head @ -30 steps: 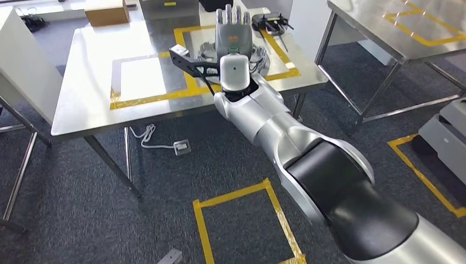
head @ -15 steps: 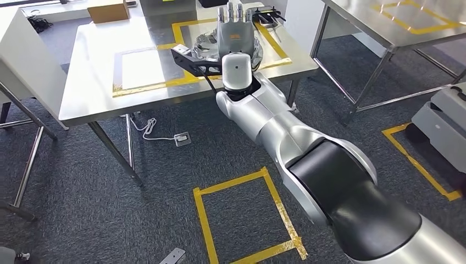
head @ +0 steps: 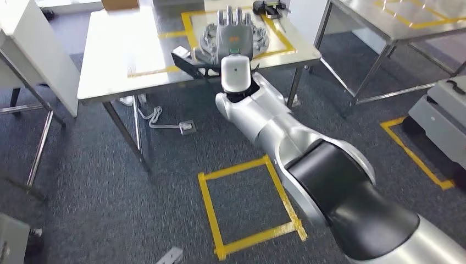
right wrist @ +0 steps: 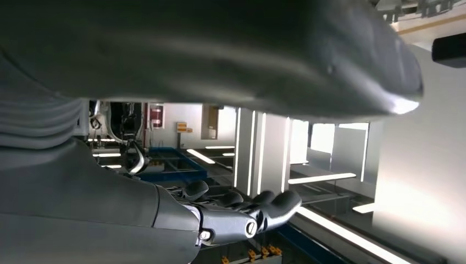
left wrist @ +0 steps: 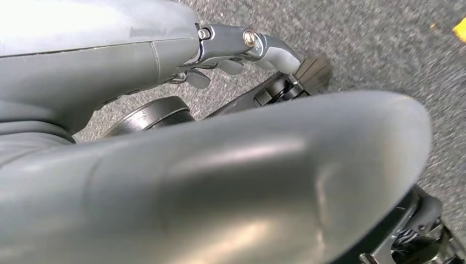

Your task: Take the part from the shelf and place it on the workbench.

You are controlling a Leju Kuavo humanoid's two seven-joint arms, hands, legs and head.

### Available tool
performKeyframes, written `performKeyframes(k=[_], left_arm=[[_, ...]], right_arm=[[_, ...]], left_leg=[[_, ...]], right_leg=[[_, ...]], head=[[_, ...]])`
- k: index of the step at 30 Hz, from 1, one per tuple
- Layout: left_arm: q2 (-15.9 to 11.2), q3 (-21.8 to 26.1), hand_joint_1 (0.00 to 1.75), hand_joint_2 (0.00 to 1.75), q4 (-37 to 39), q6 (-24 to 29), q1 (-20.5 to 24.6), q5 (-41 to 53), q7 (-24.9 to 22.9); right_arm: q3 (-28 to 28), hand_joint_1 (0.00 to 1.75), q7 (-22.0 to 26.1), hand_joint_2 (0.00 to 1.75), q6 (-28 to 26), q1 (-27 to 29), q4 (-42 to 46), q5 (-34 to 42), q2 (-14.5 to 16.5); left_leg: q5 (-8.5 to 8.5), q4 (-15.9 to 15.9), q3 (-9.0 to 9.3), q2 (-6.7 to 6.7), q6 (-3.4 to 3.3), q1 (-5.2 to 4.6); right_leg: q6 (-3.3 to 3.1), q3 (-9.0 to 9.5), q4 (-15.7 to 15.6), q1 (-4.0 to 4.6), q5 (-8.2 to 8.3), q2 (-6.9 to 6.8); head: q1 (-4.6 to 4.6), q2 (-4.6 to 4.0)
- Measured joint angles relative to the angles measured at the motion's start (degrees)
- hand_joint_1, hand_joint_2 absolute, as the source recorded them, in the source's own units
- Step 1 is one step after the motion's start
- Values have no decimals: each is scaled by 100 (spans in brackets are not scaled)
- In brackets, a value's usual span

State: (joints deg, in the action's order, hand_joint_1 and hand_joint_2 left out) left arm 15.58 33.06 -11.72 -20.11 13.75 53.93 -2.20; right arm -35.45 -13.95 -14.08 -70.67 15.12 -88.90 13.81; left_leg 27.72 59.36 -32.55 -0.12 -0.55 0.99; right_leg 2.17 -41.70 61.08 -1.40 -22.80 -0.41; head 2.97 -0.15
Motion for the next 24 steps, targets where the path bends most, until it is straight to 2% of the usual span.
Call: performKeyframes(k=[2,3,4,5,6,7,9,10,11,13,14,15,16,18,19,20,21,23,24], left_arm=[[2,-1,0,0,0,0,2,0,-1],[1,-2,0,0,0,0,1,-1,-1],[-1,-2,0,0,0,0,-1,-1,-2],[-3,-2,0,0,0,0,-2,-1,-3],[-4,-2,0,0,0,0,-3,-1,-4],[-4,-2,0,0,0,0,-1,-3,-5],[6,-2,0,0,-1,0,2,-9,-5],[10,-2,0,0,-2,0,4,-16,-4],[16,-2,0,0,-2,1,5,-25,1],[18,-2,0,0,-2,1,5,-51,16],[17,-2,0,0,-2,1,4,-62,24],[14,-2,0,0,-2,0,2,-69,28],[9,-2,0,0,-2,0,2,-73,29],[-3,-2,0,0,-1,0,-2,-78,25],[-9,-2,0,0,1,0,-6,-79,22],[-15,-2,0,0,1,0,-12,-80,19],[-21,-2,0,0,1,0,-18,-80,15],[-27,-2,0,0,-1,0,-20,-80,12],[-28,-2,0,0,-2,0,-18,-80,11]], right_arm=[[1,0,-1,0,6,5,-5,-3,-10],[1,0,3,0,7,15,-9,-7,-13],[1,0,9,0,9,32,-15,-10,-16],[1,0,18,0,9,51,-20,-14,-18],[0,0,30,0,9,67,-24,-19,-18],[0,0,39,0,8,70,-26,-27,-16],[1,0,51,0,1,51,-21,-42,-1],[1,0,52,0,-3,38,-19,-48,8],[1,0,52,0,1,31,-16,-51,17],[1,0,55,0,25,30,-15,-54,32],[1,0,60,0,45,34,-15,-54,38],[1,0,64,0,71,37,-15,-51,44],[1,0,67,0,106,42,-16,-42,48],[0,0,72,0,195,84,-18,-3,57],[0,0,78,0,234,134,-20,27,60],[1,0,89,0,260,204,-21,57,62],[1,0,112,0,275,292,-22,89,61],[5,0,170,0,281,488,-26,149,57],[9,0,197,0,279,586,-28,178,54]], left_leg=[[-141,2,-153,8,-61,-14],[-211,6,-238,8,-75,-26],[-278,9,-325,8,-81,-39],[-344,13,-409,8,-82,-51],[-408,16,-491,7,-81,-63],[-469,20,-561,6,-75,-73],[-575,15,-666,6,-37,-93],[-623,5,-689,10,-5,-94],[-671,-16,-701,17,32,-91],[-737,-57,-714,25,101,-86],[-684,-23,-745,21,131,-88],[-536,113,-803,16,161,-89],[-308,371,-892,11,189,-77],[146,1083,-1079,11,253,-52],[243,1340,-1116,12,279,-37],[237,1419,-1065,13,300,-24],[146,1265,-899,14,314,-11],[-26,533,-359,11,331,4],[-71,226,-156,-1,310,0]], right_leg=[[23,-196,695,5,-583,12],[27,-263,1065,12,-768,16],[22,-267,1320,20,-824,20],[5,-183,1392,31,-764,22],[-25,-2,1271,47,-639,25],[-69,266,975,70,-520,27],[-173,804,230,127,-536,25],[-219,954,-28,155,-592,25],[-256,1009,-168,176,-640,25],[-319,982,-251,162,-552,18],[-351,969,-286,142,-492,10],[-381,949,-323,118,-429,1],[-400,917,-344,105,-374,-8],[-419,824,-350,98,-288,-9],[-411,779,-348,95,-252,-9],[-397,738,-344,90,-220,-9],[-377,701,-336,82,-193,-9],[-328,634,-302,66,-158,-10],[-298,604,-283,64,-144,-12]], head=[[14,0],[14,0],[14,0],[15,1],[15,1],[15,1],[10,1],[17,0],[23,0],[42,0],[36,0],[26,0],[17,0],[2,0],[2,0],[3,0],[3,0],[2,1],[3,1]])
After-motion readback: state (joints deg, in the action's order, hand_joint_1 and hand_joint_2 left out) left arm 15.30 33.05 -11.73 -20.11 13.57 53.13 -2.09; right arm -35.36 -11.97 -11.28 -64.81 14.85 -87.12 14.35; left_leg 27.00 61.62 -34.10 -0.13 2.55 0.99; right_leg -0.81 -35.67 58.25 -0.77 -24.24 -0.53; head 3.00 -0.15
